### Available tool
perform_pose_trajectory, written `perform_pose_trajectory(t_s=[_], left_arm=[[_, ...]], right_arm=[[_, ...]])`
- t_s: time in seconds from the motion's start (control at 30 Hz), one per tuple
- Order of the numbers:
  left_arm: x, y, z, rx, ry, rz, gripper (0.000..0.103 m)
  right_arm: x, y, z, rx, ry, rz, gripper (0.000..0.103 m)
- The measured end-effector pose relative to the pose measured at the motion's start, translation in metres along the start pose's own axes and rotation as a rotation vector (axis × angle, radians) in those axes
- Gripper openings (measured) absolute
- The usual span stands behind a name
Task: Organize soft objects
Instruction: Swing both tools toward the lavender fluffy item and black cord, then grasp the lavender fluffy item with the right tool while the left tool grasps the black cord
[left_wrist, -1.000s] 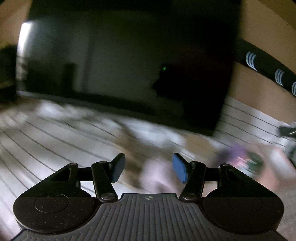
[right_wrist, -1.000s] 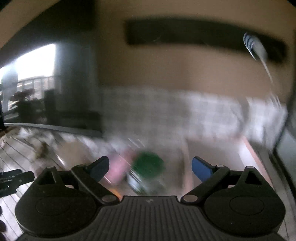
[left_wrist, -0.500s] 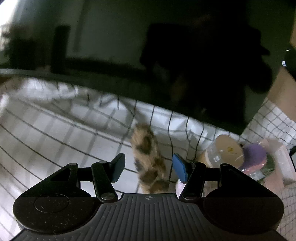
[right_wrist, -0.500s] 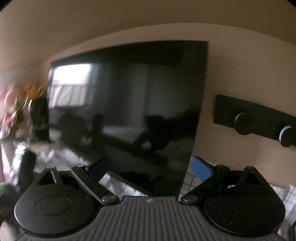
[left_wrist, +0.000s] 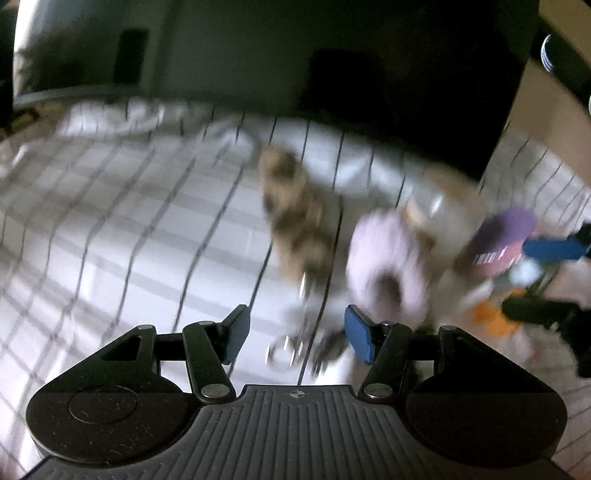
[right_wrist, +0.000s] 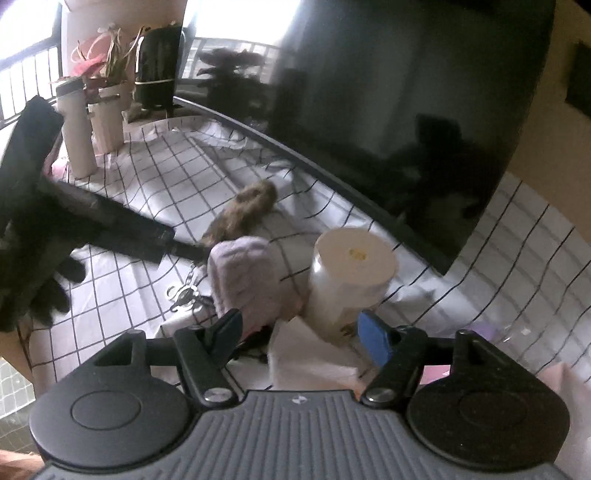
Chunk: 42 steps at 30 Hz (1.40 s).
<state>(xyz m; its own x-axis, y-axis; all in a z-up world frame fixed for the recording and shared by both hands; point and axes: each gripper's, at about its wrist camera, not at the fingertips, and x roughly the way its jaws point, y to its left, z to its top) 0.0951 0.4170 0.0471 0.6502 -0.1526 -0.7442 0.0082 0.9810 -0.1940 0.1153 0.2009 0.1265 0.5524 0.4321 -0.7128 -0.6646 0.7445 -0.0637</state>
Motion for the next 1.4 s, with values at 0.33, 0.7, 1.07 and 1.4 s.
perform_pose_trajectory(t_s=[0.33,0.7,1.07,1.4], left_arm=[[0.018,-0.004,-0.003,-0.087,-0.043,-0.039,0.061],[0.019,-0.010,-0.007,-0.103,-0.011,-0.049,0.045],[0.019,0.008,-0.016,-0.186,-0.012,-0.153,0.023],[0.003,0.000,-0.011,-0.174,-0.105,-0.191,0.012]], right_arm=[[0.009,0.005,-0.027,-0.023,0.058,-0.018,0.070],[0.010,0.007,-0.032,-0.048,0.041,-0.034,0.070],[0.053,0.036,-0.001,-0.298,-0.087,-0.008,0.063],[0.062,0.038,0.008,-0.270,-0.033,0.054,0.020]])
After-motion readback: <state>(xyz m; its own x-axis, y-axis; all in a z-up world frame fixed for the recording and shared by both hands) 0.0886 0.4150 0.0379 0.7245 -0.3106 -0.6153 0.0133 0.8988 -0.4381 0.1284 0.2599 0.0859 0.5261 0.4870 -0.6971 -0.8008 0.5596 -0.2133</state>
